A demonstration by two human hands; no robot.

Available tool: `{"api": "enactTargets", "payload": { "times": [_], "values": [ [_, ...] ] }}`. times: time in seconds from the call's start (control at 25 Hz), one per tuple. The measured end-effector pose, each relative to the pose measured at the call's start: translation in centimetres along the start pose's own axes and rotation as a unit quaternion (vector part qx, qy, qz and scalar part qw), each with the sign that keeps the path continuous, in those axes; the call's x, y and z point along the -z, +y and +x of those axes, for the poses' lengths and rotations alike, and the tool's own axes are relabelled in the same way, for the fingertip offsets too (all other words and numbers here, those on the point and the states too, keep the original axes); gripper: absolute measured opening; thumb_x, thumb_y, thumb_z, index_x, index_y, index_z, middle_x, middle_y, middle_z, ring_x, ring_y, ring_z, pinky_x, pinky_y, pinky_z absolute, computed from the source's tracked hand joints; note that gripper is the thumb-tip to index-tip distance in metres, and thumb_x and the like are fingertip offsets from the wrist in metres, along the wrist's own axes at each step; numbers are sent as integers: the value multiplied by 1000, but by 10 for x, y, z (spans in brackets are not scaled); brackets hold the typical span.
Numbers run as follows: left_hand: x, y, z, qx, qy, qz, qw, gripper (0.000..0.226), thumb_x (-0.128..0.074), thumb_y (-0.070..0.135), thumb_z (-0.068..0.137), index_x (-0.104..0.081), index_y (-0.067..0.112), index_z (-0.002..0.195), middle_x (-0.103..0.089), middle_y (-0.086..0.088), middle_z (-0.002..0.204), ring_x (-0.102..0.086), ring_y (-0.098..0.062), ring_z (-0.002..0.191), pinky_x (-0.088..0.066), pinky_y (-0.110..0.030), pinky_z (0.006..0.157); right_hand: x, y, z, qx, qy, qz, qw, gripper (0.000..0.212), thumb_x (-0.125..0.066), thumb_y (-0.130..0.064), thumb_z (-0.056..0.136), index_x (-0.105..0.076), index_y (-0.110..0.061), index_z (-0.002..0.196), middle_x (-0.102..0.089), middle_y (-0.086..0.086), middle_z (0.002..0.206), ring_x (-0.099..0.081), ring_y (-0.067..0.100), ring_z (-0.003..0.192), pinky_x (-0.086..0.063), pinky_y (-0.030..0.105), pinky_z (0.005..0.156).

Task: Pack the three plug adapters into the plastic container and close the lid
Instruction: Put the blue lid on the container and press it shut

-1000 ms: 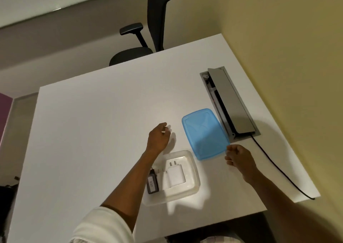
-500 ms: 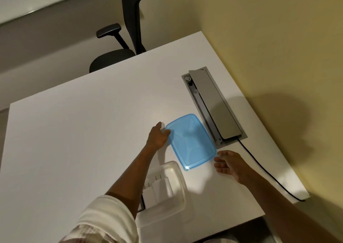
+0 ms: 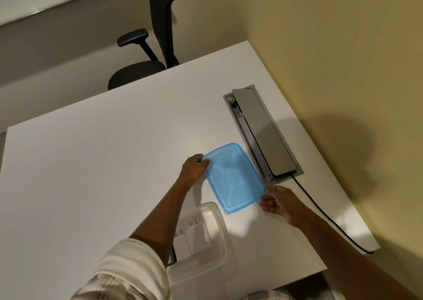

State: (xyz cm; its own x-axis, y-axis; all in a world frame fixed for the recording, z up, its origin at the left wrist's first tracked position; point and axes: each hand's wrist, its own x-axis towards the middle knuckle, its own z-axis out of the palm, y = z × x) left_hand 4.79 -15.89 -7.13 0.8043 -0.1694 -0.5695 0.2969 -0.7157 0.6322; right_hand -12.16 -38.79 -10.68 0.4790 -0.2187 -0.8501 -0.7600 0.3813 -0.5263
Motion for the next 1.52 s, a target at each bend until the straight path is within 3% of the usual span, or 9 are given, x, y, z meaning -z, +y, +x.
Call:
{"api": "enactTargets", "payload": {
  "times": [0.24,0.44,0.68,0.8,0.88,1.0,1.24,1.4,1.52],
  "values": [
    [17,6,-24,-17,51,-40,998,39,-53,30,97,-58,9,130,-62,-10,130,-56,-26,121,-40,-32,100,-9,-13,-17,37,-8,33,999,17,-54,-13,97,-57,-3,110,-67,23,99,-69,31,87,-58,38,76],
    [40,0,-52,-40,95,-89,991,36,-48,34,99,-63,13,124,-64,-5,129,-56,-22,120,-38,-27,96,-23,-29,-41,87,-14,37,995,16,-57,-16,96,-59,-5,107,-68,23,95,-68,31,84,-59,38,75],
    [58,-18,-98,-82,141,-112,980,35,-43,38,100,-65,19,119,-68,3,118,-60,-17,106,-42,-28,89,-41,-37,-74,178,3,5,984,17,-56,-17,90,-61,-1,94,-63,14,80,-63,25,73,-58,41,79],
    [61,-28,-121,-122,177,-108,971,33,-41,36,101,-68,17,106,-66,0,95,-58,-17,86,-44,-30,81,-49,-29,-89,206,0,8,979,20,-57,-20,90,-59,-1,94,-50,6,65,-50,16,57,-50,39,71],
    [64,-39,-135,-126,182,-117,968,28,-40,38,101,-64,25,94,-56,3,84,-50,-15,79,-41,-29,78,-56,-21,-99,209,23,14,978,21,-58,-22,93,-60,-1,97,-58,8,71,-55,15,58,-53,37,69],
    [69,-55,-157,-89,173,-132,972,27,-37,44,101,-61,31,96,-49,9,78,-47,-11,75,-39,-28,79,-66,-7,-111,217,56,5,975,19,-56,-18,94,-61,0,92,-60,16,77,-54,20,65,-51,30,62],
    [75,-88,-190,-60,145,-159,975,34,-31,51,101,-61,34,102,-60,1,99,-58,-21,93,-49,-42,93,-84,27,-130,262,93,-95,956,6,-64,-16,88,-67,-12,85,-68,11,79,-60,21,71,-51,35,68],
    [70,-116,-204,-39,125,-204,970,47,-33,53,100,-59,29,130,-58,9,117,-52,-10,106,-41,-30,94,-92,56,-138,303,94,-132,939,6,-67,-11,84,-68,-17,83,-70,6,85,-64,24,81,-53,36,74],
    [67,-136,-214,-30,121,-230,965,49,-35,54,99,-53,30,138,-53,12,133,-47,-6,121,-33,-24,99,-100,74,-144,348,97,-176,916,15,-66,-4,81,-66,-17,87,-70,2,89,-66,20,84,-50,25,68]
  ]
}}
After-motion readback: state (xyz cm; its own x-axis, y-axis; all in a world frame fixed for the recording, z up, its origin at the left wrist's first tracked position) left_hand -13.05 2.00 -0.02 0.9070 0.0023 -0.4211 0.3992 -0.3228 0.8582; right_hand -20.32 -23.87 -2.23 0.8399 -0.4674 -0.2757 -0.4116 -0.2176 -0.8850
